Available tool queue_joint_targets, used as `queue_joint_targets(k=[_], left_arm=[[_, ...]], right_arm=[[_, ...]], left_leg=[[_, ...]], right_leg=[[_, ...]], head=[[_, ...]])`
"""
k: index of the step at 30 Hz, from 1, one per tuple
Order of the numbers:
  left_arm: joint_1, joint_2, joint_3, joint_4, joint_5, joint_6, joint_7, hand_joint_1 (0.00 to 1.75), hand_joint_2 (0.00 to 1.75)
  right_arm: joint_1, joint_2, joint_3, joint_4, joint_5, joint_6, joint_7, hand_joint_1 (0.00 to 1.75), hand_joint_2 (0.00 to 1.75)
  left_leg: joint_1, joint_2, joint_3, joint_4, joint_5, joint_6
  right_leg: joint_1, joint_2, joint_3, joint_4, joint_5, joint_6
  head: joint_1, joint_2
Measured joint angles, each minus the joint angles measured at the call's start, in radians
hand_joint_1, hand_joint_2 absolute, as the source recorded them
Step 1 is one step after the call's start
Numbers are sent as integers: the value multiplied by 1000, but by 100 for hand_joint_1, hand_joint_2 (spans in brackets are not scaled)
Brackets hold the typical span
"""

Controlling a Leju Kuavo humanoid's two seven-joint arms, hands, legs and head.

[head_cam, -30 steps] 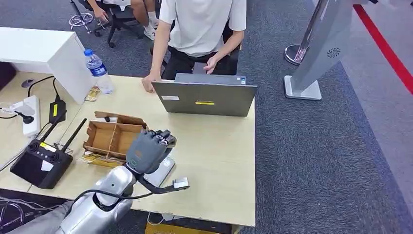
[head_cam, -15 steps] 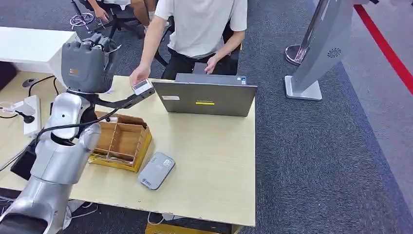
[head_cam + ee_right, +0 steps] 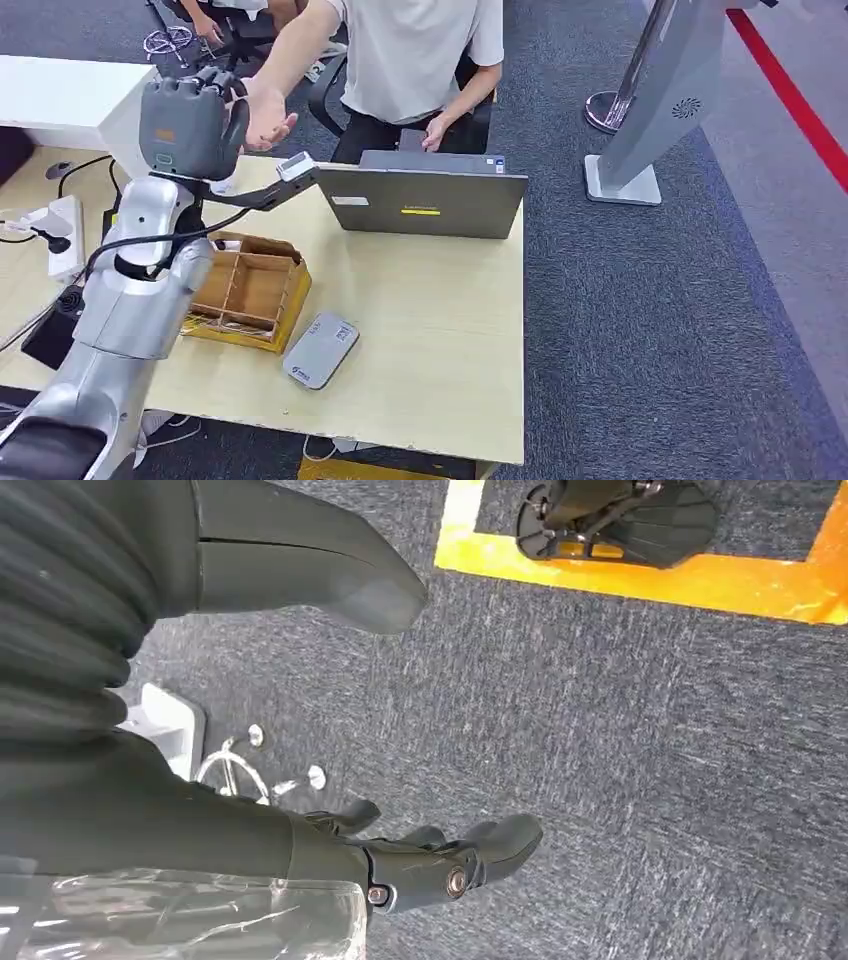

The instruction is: Pass the card to the sensor for recognition and then transmit it.

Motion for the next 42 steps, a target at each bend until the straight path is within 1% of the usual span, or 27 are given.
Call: queue_joint_targets(k=[5,6,14,18,20,22,24,30,33,34,35,37,40,41,42], left_arm=[[0,-3,0,11,8,-5,0,175,175],[0,-3,0,12,11,-10,0,0,175],[6,-3,4,19,39,-9,-4,0,175],[19,-1,16,18,55,-5,-16,0,175],[38,4,17,4,60,1,-24,0,175],[76,13,18,-31,64,9,-37,0,175],[126,29,18,-86,67,22,-47,0,175],[330,89,27,-287,65,79,-88,0,175],[389,109,37,-349,62,85,-98,0,175],[406,116,40,-366,61,95,-110,0,175],[435,123,44,-390,60,115,-125,0,175],[529,147,55,-458,52,182,-159,0,175],[684,156,78,-537,24,269,-188,0,175],[727,157,84,-555,13,274,-190,0,175],[765,159,88,-565,5,258,-185,0,175]], right_arm=[[0,1,-2,0,2,0,0,0,175],[0,1,-2,0,2,0,0,0,175],[0,1,-4,0,3,0,-2,0,175],[1,1,-8,0,2,0,-2,0,175],[1,1,-10,0,0,-1,-6,0,175],[5,1,-16,0,-5,-3,-11,0,175],[10,1,-26,0,-13,-6,-14,0,175],[19,1,-56,0,-20,-12,-21,0,175],[19,1,-66,0,-21,-13,-22,0,175],[18,1,-71,0,-23,-14,-23,0,175],[18,1,-76,0,-29,-15,-24,0,175],[20,2,-86,0,-39,-17,-26,0,175],[25,2,-106,0,-40,-20,-27,0,175],[26,1,-111,0,-40,-21,-27,0,175],[27,1,-116,0,-40,-21,-29,0,175]], left_leg=[[0,0,0,0,0,0],[0,0,0,0,0,0],[0,0,0,0,0,0],[0,0,0,0,0,0],[0,0,0,0,0,0],[0,0,0,0,0,0],[0,1,-1,0,0,0],[0,1,-1,0,-3,0],[0,0,-1,0,-3,0],[0,0,-1,-1,-3,0],[0,1,-1,-1,-4,0],[0,3,1,-1,-5,0],[0,3,2,-1,-8,0],[0,3,2,-1,-8,0],[0,2,2,-1,-8,1]], right_leg=[[0,0,0,0,0,0],[0,0,0,0,0,0],[0,0,0,0,0,0],[0,0,0,0,0,0],[0,0,0,0,0,0],[0,0,0,0,0,0],[0,1,0,0,0,0],[0,1,0,0,-3,2],[0,0,0,0,-3,3],[0,0,0,0,-3,3],[0,1,1,0,-3,3],[0,5,2,0,-3,2],[0,5,1,0,-6,2],[0,4,2,0,-8,4],[0,3,2,-1,-8,4]], head=[[0,0],[0,0],[0,0],[0,0],[0,0],[0,0],[0,0],[0,0],[0,0],[0,0],[0,0],[0,0],[0,0],[0,0],[0,0]])
